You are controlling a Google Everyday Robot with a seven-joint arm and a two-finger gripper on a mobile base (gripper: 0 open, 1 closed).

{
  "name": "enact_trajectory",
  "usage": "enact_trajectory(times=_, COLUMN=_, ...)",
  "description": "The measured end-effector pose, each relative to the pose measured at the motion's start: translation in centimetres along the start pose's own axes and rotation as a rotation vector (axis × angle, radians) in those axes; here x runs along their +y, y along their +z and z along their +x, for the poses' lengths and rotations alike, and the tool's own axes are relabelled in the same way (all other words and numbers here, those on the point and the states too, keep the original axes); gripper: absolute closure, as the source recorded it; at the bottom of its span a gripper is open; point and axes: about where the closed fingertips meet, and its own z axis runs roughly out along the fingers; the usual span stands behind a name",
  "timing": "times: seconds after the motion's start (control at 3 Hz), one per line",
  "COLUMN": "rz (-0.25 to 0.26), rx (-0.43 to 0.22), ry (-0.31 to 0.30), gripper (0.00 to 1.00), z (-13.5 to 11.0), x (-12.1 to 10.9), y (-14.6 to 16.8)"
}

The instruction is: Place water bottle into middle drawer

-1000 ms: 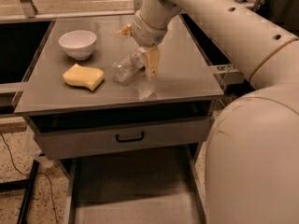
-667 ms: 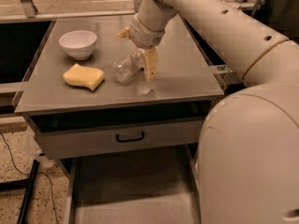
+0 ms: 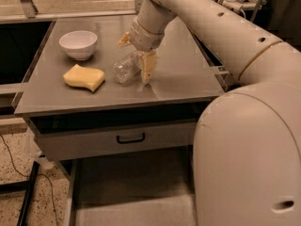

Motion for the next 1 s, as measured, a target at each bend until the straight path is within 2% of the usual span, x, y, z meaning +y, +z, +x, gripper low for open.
enact_trajectory(times=1.0, rz=0.0, rx=0.0, ry=0.0, gripper=0.88, z=0.0, x=0.0, y=0.01)
